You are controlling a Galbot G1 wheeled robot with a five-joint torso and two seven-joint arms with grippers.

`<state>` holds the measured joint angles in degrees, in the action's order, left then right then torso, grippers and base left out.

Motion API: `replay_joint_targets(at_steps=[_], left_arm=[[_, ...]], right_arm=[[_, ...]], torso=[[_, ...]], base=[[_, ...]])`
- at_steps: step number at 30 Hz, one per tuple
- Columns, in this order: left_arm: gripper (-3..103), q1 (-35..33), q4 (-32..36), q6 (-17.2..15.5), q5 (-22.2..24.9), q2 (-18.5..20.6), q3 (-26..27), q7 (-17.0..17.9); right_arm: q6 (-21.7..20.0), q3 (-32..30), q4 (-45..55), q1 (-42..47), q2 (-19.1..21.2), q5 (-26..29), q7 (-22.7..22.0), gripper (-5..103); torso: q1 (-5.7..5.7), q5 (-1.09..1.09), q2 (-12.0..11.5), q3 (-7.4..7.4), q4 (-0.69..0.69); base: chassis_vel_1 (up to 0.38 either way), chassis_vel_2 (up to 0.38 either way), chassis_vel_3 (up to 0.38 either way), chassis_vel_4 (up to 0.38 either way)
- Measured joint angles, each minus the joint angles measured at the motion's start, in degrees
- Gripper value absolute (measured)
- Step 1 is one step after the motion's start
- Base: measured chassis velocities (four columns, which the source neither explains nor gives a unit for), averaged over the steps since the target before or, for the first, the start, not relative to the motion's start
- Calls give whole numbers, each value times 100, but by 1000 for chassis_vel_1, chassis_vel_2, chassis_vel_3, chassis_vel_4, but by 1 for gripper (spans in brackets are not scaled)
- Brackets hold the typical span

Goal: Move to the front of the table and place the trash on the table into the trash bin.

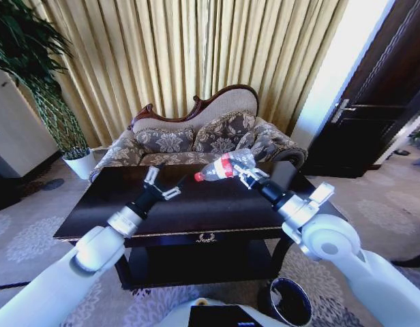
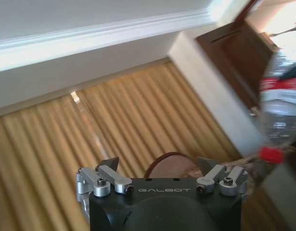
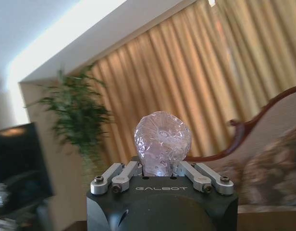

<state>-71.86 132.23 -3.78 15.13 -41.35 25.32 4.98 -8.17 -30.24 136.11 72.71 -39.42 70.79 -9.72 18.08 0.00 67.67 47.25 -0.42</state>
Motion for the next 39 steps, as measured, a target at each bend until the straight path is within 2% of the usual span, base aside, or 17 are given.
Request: replay_joint_targets(at_steps=[3, 5, 7, 9, 11, 13, 14, 15, 17, 19, 20, 21, 23, 24, 25, 27, 39], left_arm=[[99, -47, -260, -247, 610, -369, 749, 124], [99, -47, -366, -245, 649, -428, 871, 129], [100, -55, -792, -214, 765, -656, 1397, 162], [100, -75, -905, -235, 812, -725, 1571, 230], [100, -117, -1069, -451, 865, -917, 1919, 544], [100, -122, -1088, -492, 878, -953, 1963, 604], [100, -156, -1122, -729, 1025, -1142, 2136, 899], [100, -195, -1088, -886, 1184, -1245, 2222, 1018], [100, -234, -1039, -1036, 1368, -1322, 2290, 1082], [100, -377, -888, -1414, 1950, -1475, 2484, 1156], [100, -377, -888, -1414, 1950, -1475, 2484, 1156], [100, -539, -800, -1621, 2362, -1527, 2678, 1061], [100, -609, -792, -1660, 2457, -1535, 2772, 910], [100, -684, -792, -1687, 2520, -1537, 2867, 720], [100, -816, -815, -1702, 2577, -1532, 3055, 331], [100, -930, -833, -1703, 2610, -1513, 3179, 89], [100, -955, -827, -1588, 2643, -1432, 3261, 26]], right_arm=[[-15, -323, -118, 299, -136, -740, -317, 22], [-27, -374, -144, 344, -161, -885, -346, 22], [-77, -565, -280, 506, -260, -1401, -490, 22], [-95, -628, -332, 558, -291, -1504, -512, 22], [-113, -772, -429, 653, -374, -1591, -587, 22], [-113, -790, -445, 667, -387, -1607, -599, 22], [-118, -855, -546, 729, -456, -1796, -613, 22], [-118, -891, -621, 788, -507, -1994, -612, 22], [-119, -921, -682, 847, -545, -2155, -610, 22], [-125, -1019, -797, 1020, -644, -2514, -575, 22], [-125, -1019, -797, 1020, -644, -2514, -575, 22], [-165, -1143, -813, 1229, -726, -2678, -486, 22], [-192, -1191, -798, 1309, -762, -2710, -458, 22], [-219, -1232, -763, 1384, -803, -2729, -442, 22], [-273, -1282, -683, 1503, -883, -2762, -432, 22], [-300, -1298, -601, 1593, -961, -2825, -425, 22], [-341, -1407, -182, 1837, -1153, -2879, -420, 22]], torso=[[0, 2, 0, 0, 0], [0, 1, 0, 0, -1], [0, -1, 0, 0, -1], [0, -1, 0, 0, -1], [0, -1, -1, 0, 1], [0, -1, 0, 0, 1], [0, -1, 0, 0, 0], [0, 0, 0, 0, 0], [0, -1, 0, 0, 0], [0, 0, 0, 0, 0], [0, 0, 0, 0, 0], [0, 1, 0, 0, -1], [0, 0, 0, 0, -1], [0, 1, 0, 0, -2], [0, 0, 0, 0, -1], [0, -1, 0, 0, 0], [1, 0, -1, 0, -1]], base=[[0, 0, 0, 0], [0, 0, 0, 0], [0, 0, 0, 0], [0, 0, 0, 0], [0, 0, 0, 0], [0, 0, 0, 0], [0, 0, 0, 0], [0, 0, 0, 0], [0, 0, 0, 0], [0, 0, 0, 0], [0, 0, 0, 0], [0, 0, 0, 0], [0, 0, 0, 0], [0, 0, 0, 0], [0, 0, 0, 0], [0, 0, 0, 0], [5, -4, -3, 3]])
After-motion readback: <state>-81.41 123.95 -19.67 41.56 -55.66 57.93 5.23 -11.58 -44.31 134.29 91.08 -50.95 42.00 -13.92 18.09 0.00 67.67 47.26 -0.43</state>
